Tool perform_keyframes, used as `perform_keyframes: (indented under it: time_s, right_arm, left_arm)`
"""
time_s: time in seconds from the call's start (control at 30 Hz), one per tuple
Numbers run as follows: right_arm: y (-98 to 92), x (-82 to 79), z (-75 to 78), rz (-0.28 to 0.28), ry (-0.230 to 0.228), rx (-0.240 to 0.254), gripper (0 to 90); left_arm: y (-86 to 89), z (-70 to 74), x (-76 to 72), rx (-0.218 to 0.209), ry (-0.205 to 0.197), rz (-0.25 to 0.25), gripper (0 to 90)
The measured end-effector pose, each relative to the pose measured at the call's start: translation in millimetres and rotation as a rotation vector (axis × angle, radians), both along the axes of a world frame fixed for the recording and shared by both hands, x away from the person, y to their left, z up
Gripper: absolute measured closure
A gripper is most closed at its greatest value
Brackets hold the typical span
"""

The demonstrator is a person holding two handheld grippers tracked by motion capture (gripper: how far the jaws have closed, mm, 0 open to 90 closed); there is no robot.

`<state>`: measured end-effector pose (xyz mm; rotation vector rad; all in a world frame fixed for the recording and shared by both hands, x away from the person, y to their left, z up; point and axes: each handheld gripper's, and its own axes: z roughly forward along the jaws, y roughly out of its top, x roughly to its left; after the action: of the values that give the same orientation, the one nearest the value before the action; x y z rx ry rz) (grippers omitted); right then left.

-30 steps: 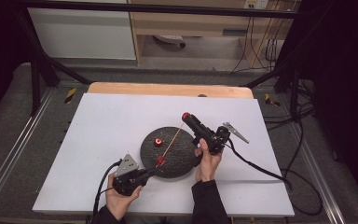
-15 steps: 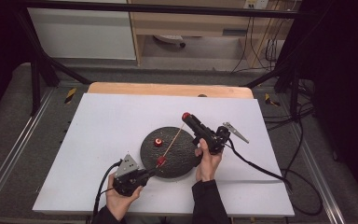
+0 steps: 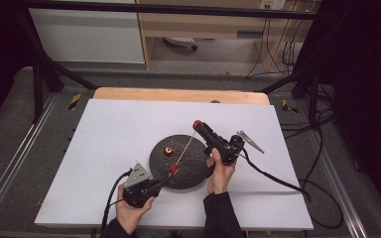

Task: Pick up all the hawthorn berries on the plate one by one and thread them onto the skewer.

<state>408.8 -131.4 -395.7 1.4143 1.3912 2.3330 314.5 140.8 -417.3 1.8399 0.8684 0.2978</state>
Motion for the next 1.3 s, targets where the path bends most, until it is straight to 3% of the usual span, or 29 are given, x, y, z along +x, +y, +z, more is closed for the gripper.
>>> perform_keyframes:
  time_s: [0.33, 0.73, 1.3]
  right_arm:
    - [1.1, -3.5, -0.8, -0.004, -0.008, 0.012, 61.8]
    - [4.6, -4.9, -5.7, 0.034, 0.04, 0.021, 62.0]
    - [10.0, -13.7, -13.4, 0.065, 0.052, 0.017, 62.0]
  left_arm:
    - [-6.3, 0.3, 1.5, -0.021, 0.0, 0.025, 88.3]
    - [-13.1, 0.1, 9.9, -0.029, -0.015, 0.043, 88.4]
    - [-22.4, 13.4, 25.0, -0.04, -0.034, 0.047, 88.4]
